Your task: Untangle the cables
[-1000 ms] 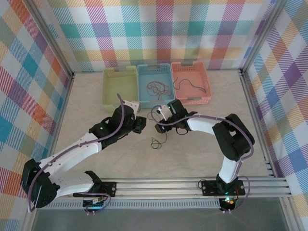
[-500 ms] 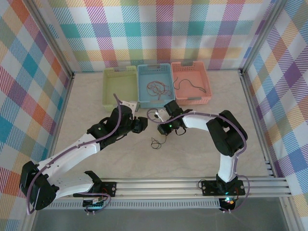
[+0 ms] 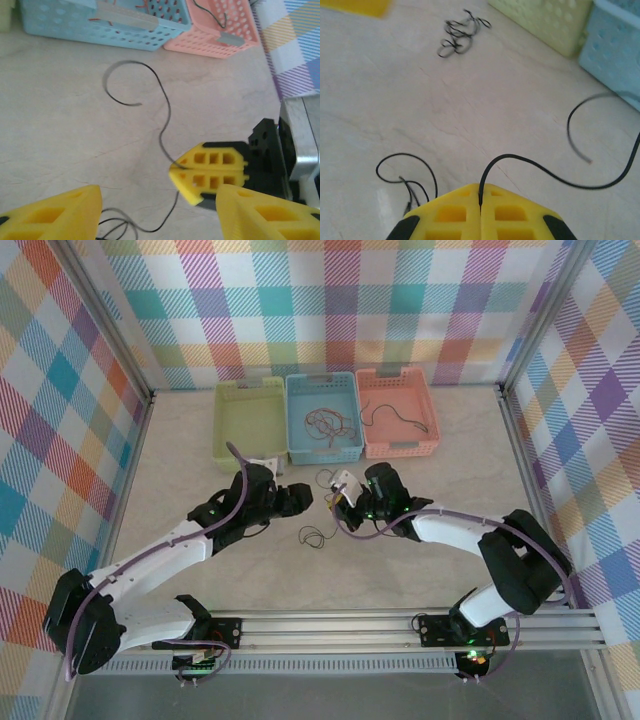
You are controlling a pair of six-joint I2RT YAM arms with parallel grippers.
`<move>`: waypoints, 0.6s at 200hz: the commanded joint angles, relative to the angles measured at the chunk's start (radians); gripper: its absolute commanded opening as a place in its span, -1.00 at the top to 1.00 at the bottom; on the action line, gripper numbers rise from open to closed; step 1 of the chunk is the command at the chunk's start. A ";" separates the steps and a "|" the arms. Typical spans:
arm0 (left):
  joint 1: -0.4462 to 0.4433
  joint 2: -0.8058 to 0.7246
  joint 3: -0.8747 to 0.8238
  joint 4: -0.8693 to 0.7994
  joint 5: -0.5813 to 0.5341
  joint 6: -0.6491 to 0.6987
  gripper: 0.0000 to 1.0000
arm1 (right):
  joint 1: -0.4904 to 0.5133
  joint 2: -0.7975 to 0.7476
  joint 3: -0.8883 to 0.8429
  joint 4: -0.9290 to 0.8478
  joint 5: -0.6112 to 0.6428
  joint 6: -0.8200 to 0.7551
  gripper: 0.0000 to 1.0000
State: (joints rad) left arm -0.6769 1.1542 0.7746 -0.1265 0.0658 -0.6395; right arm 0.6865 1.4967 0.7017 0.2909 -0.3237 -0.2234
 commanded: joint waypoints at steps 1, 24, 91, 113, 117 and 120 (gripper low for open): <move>0.008 0.023 -0.012 0.085 0.091 -0.104 -0.25 | 0.018 -0.021 -0.032 0.123 -0.078 -0.061 1.00; 0.008 0.036 -0.036 0.113 0.095 -0.150 -0.27 | 0.023 -0.030 -0.048 0.150 -0.093 -0.070 1.00; 0.008 0.125 -0.040 0.148 0.082 -0.220 -0.27 | 0.034 -0.039 -0.063 0.171 -0.108 -0.090 1.00; 0.008 0.184 -0.023 0.181 0.105 -0.245 -0.26 | 0.038 -0.041 -0.063 0.172 -0.107 -0.097 1.00; 0.008 0.194 -0.024 0.192 0.109 -0.252 -0.26 | 0.038 -0.040 -0.063 0.171 -0.107 -0.097 1.00; 0.008 0.202 -0.024 0.202 0.113 -0.256 -0.25 | 0.038 -0.040 -0.064 0.172 -0.106 -0.098 1.00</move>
State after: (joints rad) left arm -0.6769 1.3045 0.7300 0.0093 0.1463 -0.8490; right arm 0.7151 1.4796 0.6495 0.4267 -0.3954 -0.2932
